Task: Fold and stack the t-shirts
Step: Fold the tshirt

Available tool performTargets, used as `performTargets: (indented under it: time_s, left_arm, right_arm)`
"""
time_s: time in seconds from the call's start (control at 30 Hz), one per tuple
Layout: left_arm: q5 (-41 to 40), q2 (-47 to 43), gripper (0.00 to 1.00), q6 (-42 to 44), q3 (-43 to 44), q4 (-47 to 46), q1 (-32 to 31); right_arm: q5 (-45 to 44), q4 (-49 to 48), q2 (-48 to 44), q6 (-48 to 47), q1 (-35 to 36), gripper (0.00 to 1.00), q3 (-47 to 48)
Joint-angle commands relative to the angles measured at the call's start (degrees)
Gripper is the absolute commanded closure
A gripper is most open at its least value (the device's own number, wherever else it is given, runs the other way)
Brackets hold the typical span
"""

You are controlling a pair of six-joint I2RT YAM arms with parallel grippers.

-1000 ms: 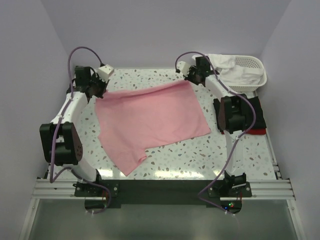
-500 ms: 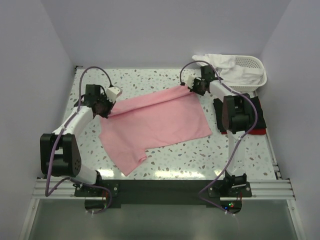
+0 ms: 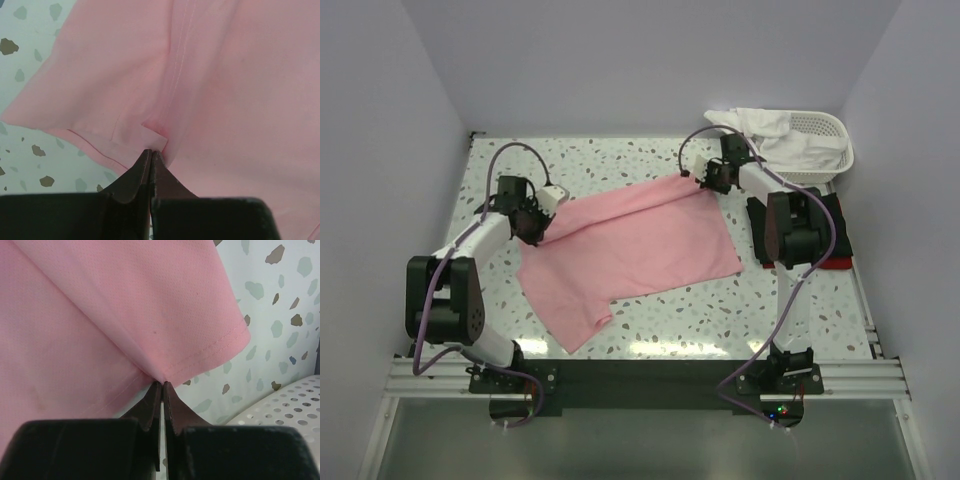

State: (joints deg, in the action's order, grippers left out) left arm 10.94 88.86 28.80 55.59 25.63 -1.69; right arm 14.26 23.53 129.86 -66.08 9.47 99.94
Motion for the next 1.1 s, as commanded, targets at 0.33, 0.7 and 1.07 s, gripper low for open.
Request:
performTargets:
  time_s: [0.33, 0.7, 1.07]
  left_arm:
    - [9.5, 1.7, 0.65, 6.9, 13.0, 13.0, 0.7]
    - [-0.3, 20.2, 0.67, -7.2, 24.3, 10.3, 3.2]
    - [8.2, 27.8, 0.66, -6.8, 35.5, 15.2, 10.6]
  right_arm:
    - [4.3, 21.3, -6.2, 0.8, -0.3, 0.4, 12.6]
    - [-2.5, 25.3, 1.9, 10.6, 4.1, 0.45, 17.7]
    - [-6.0, 23.3, -3.1, 14.8, 7.0, 0.37, 6.0]
